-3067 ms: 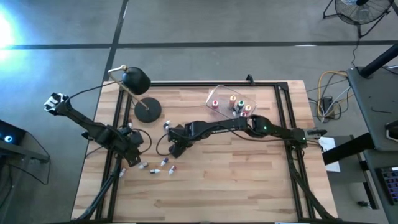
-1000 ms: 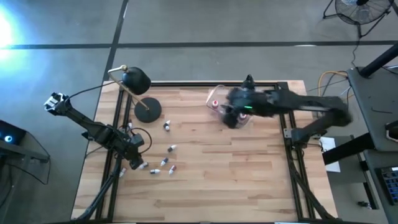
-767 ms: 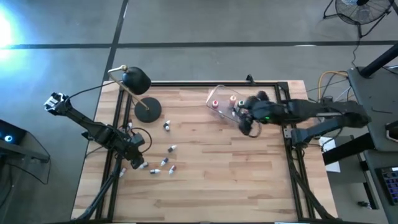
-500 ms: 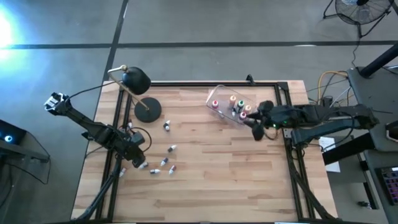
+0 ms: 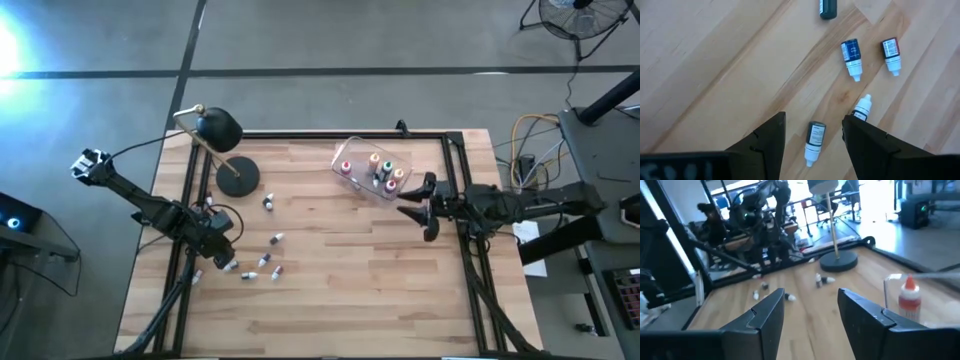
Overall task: Pick & Place food coloring
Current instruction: Put the small orange food coloring bottle into the transparent bin
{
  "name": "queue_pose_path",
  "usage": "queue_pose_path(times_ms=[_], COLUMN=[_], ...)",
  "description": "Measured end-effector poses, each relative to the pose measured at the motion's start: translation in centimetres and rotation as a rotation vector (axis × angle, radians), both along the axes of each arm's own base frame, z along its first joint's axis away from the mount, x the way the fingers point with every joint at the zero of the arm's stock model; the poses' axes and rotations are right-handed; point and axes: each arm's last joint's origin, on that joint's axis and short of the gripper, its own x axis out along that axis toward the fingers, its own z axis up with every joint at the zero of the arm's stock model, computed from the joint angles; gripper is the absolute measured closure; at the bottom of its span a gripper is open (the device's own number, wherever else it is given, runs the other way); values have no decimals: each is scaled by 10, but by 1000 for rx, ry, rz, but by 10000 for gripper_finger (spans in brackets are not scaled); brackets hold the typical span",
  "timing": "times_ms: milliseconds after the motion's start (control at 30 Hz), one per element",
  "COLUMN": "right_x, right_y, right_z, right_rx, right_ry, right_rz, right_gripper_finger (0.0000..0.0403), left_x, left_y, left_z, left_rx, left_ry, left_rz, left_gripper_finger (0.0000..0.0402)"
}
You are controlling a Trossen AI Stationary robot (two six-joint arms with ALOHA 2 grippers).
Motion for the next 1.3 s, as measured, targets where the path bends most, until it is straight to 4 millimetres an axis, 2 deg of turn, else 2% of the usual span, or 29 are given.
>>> queue_pose_path(times_ms=[133, 367, 567, 667, 933, 1200, 1300], right_x=[-8, -20, -24, -25, -23, -22, -22], right_y=[-1, -2, -3, -3, -3, -3, -3], right_z=[-16, -32, -57, -65, -68, -68, -68], right_rx=[44, 21, 103, 108, 75, 79, 79], right_ry=[-17, -70, -75, -4, 34, 45, 45], right_rz=[-2, -11, -35, -38, -38, -39, -38], right_gripper_finger=[228, 231, 231, 234, 235, 239, 237], left_x=[0, 0, 0, 4, 7, 17, 14], left_y=[0, -1, -5, -9, -19, -27, -26], left_z=[0, 0, -2, -2, -5, 11, 11], left_rx=[-1, -13, -15, 14, 44, 179, 181], left_ry=[-1, 9, 90, 131, 399, 306, 336], left_rz=[-1, -19, -217, -306, -410, -393, -383], left_gripper_finger=[232, 232, 232, 232, 233, 233, 232])
